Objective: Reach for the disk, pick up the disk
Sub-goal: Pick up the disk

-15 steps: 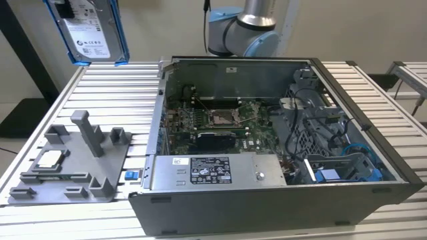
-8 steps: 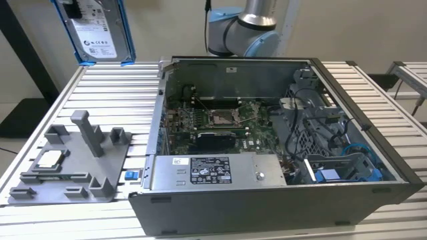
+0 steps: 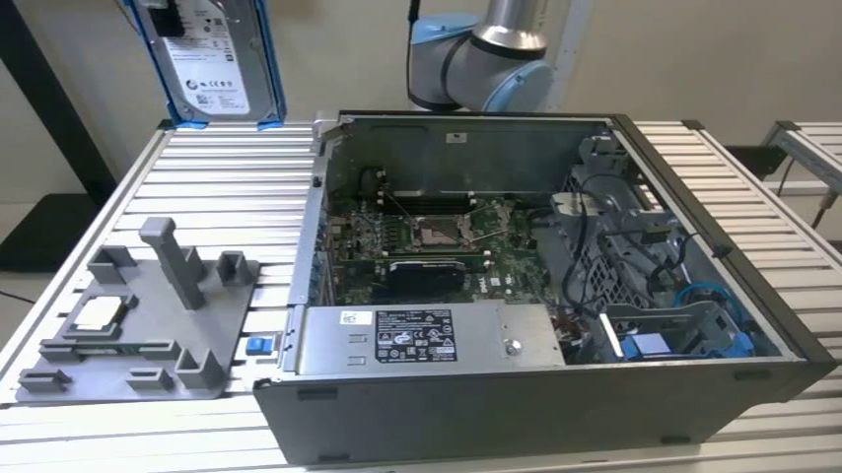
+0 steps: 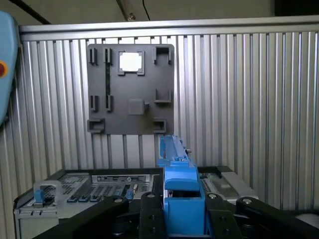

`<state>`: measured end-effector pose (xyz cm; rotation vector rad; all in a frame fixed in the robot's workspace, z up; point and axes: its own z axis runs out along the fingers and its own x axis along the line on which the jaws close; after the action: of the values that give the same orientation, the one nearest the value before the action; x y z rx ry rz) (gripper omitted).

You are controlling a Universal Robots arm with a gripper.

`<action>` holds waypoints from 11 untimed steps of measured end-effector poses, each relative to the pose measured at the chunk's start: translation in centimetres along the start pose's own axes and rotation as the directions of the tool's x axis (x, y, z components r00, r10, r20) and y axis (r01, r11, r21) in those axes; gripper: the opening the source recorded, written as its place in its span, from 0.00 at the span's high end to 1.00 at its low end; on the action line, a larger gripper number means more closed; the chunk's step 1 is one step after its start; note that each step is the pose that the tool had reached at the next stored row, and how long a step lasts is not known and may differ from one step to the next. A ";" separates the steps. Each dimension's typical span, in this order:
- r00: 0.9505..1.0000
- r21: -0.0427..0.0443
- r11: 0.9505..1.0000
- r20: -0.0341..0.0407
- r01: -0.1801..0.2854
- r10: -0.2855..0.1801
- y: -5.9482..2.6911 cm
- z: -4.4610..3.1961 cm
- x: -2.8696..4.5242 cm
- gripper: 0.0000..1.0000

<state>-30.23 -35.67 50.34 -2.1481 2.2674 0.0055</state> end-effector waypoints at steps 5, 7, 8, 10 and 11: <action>1.000 0.000 1.000 0.000 0.000 0.000 -1.05 0.01 -0.06 1.00; 1.000 0.000 1.000 0.000 0.000 0.000 -1.48 0.02 -0.08 1.00; 1.000 0.000 1.000 0.000 0.000 0.000 -1.68 0.02 -0.09 1.00; 1.000 0.000 1.000 0.000 0.000 0.000 -2.09 0.02 -0.11 1.00; 1.000 0.000 1.000 0.000 0.000 0.000 -2.29 0.03 -0.12 1.00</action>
<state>-27.94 -35.67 50.34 -2.1481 2.2674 0.0055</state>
